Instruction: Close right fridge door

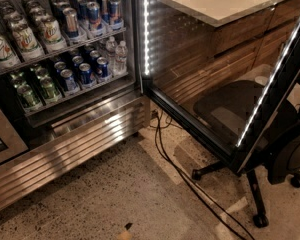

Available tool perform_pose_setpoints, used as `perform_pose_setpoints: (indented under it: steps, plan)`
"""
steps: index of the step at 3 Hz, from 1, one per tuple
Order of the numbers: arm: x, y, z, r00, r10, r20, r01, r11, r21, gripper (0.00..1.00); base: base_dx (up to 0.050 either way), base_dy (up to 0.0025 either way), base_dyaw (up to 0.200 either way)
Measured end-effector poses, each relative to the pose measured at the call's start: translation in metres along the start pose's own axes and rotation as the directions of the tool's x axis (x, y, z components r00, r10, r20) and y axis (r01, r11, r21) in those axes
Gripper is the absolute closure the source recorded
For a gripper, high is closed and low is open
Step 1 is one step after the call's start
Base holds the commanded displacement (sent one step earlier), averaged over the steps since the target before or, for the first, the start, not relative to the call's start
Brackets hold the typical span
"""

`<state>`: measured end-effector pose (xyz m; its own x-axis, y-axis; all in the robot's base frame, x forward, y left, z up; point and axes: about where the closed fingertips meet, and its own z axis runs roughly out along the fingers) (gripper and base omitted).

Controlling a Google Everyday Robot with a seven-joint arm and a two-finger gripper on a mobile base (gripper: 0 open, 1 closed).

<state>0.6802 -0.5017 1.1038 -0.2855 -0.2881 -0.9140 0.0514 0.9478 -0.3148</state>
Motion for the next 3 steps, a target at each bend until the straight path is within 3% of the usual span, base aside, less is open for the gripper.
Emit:
perform_pose_setpoints:
  steps: [1,2,3]
  plan:
    - [-0.017,0.031,-0.002,0.999,-0.004,0.033,0.007,0.9956,-0.094,1.00,0.000,0.00000,0.000]
    - [-0.020,0.035,-0.004,0.999,-0.004,0.039,0.008,0.9939,-0.110,1.00,0.000,0.00000,0.000]
    - [-0.029,0.051,-0.012,0.999,-0.007,0.050,0.015,0.9866,-0.163,1.00,0.000,0.00000,0.000]
